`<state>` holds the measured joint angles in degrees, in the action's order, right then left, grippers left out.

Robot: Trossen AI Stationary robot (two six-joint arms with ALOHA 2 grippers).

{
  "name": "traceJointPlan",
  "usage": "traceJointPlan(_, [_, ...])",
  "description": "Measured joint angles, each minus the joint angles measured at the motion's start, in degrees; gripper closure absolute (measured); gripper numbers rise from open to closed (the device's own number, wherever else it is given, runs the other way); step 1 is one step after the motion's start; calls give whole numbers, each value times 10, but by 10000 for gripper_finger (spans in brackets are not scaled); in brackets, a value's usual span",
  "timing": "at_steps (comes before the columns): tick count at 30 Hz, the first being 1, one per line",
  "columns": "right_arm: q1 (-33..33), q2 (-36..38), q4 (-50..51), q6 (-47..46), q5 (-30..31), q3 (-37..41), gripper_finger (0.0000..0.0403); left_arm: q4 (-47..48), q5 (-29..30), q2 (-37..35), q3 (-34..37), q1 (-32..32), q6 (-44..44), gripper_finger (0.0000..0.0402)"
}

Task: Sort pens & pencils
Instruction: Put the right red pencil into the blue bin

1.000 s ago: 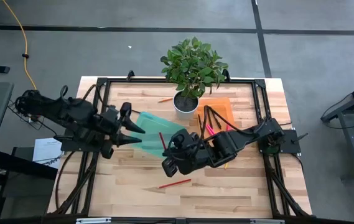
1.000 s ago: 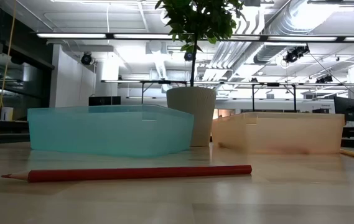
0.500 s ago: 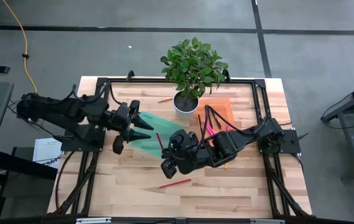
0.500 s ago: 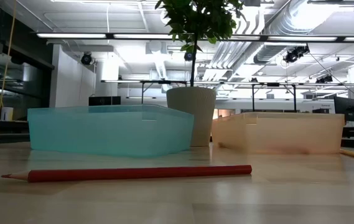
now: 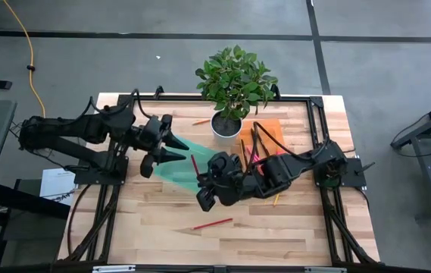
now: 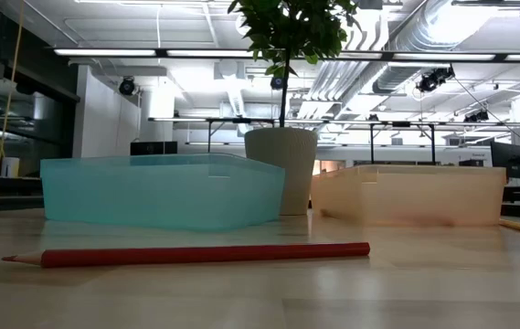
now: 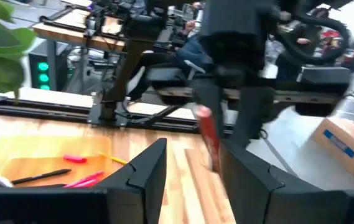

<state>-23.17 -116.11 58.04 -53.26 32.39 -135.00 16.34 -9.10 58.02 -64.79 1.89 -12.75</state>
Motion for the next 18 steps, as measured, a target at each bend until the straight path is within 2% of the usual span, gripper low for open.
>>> traceJointPlan(7, [22,8,-29,45,2,0,387,-51,-31,1,0,0,-15,268])
traceJointPlan(18, [33,25,-72,112,17,0,387,-55,-26,6,0,0,-19,268])
